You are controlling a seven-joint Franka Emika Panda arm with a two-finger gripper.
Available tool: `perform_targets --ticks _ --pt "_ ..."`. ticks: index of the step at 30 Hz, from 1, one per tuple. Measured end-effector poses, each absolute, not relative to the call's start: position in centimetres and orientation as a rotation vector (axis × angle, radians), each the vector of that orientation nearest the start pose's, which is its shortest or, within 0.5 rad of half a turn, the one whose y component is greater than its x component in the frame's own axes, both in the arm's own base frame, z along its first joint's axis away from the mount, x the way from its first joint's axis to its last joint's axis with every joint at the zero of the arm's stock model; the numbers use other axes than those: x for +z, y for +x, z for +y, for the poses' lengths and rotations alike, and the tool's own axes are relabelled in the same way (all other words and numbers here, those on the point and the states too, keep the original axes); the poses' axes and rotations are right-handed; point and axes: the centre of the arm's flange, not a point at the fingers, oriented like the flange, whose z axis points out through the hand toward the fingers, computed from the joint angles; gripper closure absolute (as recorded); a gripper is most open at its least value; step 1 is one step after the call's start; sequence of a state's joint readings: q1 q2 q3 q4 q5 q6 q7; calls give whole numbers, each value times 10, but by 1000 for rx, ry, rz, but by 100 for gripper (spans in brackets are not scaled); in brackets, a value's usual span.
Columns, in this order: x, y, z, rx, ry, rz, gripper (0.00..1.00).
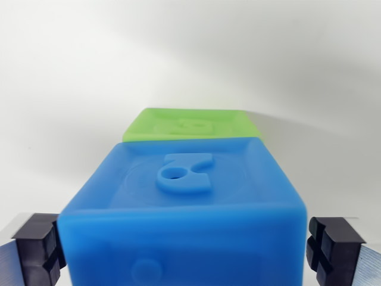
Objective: Stack cube
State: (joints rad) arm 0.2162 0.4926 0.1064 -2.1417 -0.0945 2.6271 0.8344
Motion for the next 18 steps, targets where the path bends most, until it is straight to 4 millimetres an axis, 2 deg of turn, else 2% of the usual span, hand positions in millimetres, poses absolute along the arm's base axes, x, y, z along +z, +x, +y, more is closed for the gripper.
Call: perform_targets --ticks 6,18 --pt "179 539 183 3 -3064 688 0" --pt "212 539 183 0 -3065 688 0"
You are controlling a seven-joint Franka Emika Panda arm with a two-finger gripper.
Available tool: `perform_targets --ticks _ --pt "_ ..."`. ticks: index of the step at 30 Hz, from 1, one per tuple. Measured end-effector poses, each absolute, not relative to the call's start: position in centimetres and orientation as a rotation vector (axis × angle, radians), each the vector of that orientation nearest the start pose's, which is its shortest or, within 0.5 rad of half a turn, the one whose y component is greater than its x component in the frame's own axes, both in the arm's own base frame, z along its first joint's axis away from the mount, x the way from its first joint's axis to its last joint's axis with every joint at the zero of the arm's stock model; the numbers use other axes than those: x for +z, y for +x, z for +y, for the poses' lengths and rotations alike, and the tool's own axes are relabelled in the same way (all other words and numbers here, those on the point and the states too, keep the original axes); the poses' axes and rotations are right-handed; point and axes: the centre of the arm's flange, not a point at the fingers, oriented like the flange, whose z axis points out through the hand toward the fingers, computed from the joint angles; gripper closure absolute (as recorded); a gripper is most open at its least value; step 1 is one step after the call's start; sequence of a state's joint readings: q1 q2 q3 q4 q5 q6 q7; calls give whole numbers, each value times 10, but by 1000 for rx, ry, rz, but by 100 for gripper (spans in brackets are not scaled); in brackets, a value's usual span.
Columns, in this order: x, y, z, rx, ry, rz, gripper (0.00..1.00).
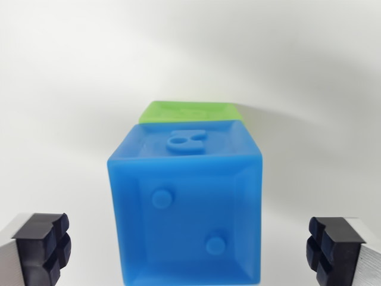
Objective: Stack cube
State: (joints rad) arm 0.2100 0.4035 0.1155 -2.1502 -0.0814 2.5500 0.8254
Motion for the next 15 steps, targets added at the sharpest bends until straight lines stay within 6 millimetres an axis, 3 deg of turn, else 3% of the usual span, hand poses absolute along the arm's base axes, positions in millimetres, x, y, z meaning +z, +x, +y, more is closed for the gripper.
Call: perform_targets --ticks 15 --pt "265 538 184 -3 -3065 689 0"
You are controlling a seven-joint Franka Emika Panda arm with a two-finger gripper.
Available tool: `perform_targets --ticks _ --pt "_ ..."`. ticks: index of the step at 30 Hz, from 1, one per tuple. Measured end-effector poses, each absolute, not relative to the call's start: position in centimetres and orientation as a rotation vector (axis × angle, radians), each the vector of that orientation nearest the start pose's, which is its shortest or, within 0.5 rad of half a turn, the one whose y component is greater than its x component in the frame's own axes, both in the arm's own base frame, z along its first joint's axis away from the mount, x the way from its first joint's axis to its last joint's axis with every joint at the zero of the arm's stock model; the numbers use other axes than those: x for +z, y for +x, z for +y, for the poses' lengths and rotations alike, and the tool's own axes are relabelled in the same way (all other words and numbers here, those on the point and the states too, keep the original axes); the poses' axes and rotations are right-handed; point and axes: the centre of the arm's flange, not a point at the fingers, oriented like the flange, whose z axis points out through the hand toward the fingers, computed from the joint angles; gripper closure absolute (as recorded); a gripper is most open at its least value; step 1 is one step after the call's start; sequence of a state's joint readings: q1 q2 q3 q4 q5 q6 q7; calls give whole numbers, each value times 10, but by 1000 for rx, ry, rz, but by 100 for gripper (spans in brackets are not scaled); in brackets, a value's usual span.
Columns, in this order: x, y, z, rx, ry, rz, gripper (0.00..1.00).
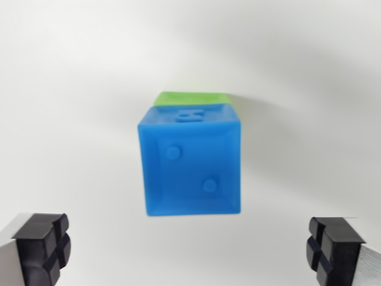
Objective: Stack cube
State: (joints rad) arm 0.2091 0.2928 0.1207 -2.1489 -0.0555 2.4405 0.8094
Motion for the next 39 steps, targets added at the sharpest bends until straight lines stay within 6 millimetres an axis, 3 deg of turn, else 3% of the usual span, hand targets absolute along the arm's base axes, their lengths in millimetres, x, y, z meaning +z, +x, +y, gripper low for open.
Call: perform_targets --ticks 23,39 --pt "365 539 183 -6 -3066 688 0" --pt "424 539 183 -7 -3067 689 0"
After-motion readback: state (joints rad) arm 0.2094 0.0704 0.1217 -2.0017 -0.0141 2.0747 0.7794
